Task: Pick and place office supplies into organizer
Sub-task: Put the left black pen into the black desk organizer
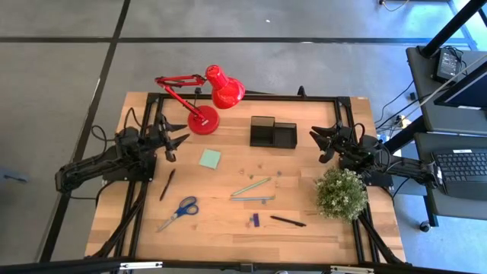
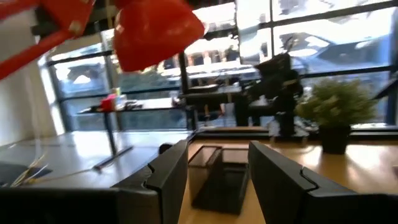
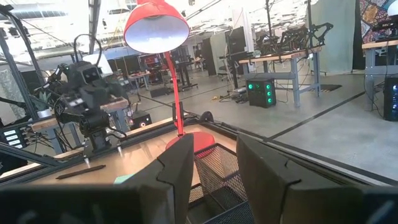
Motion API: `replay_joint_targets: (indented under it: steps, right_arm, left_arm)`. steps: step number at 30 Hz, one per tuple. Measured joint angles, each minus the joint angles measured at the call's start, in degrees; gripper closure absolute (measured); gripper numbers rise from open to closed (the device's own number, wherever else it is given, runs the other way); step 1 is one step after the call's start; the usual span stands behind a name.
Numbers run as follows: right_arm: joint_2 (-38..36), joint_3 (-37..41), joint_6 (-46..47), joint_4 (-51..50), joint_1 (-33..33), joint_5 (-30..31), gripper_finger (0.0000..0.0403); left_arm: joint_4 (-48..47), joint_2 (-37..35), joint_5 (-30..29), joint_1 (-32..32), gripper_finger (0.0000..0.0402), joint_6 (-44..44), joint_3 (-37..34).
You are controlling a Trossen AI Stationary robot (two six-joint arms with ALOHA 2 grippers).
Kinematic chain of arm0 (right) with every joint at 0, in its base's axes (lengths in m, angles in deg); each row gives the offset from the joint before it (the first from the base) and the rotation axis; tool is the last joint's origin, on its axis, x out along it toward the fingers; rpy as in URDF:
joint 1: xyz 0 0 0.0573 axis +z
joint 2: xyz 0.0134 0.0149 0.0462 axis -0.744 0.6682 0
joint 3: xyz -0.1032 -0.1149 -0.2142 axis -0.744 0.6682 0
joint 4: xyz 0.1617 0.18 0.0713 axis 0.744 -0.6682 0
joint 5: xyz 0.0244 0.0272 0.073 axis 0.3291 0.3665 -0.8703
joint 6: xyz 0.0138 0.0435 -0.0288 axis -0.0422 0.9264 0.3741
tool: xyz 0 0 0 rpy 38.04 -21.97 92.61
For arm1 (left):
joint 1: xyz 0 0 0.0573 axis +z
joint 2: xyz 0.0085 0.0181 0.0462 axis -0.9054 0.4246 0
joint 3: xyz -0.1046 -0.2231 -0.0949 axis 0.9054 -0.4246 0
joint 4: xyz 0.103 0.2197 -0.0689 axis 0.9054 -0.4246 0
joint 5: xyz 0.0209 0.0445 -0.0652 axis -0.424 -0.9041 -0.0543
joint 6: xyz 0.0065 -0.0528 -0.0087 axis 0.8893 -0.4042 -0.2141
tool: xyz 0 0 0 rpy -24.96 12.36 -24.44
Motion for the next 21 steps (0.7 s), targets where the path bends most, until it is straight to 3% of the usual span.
replay_joint_targets:
  steps: [5,10,16,21]
  right_arm:
    - [0.0,0.01,-0.02,0.27,0.0,0.0,0.0276]
    - [0.0,-0.01,-0.03,2.58,0.0,0.02,0.0276]
    - [-0.01,-0.01,-1.5,2.7,0.0,0.02,0.0276]
    - [-0.02,-0.01,-1.53,2.69,0.0,0.02,0.0276]
  left_arm:
    - [-4.46,6.54,0.57,-2.06,0.0238,2.93,6.24]
    - [-4.63,18.93,-1.24,-6.55,0.0238,3.57,11.23]
    - [-17.71,35.18,-12.48,-12.15,0.0238,1.71,22.27]
    - [-32.3,47.85,-20.75,-15.79,0.0238,-7.13,33.77]
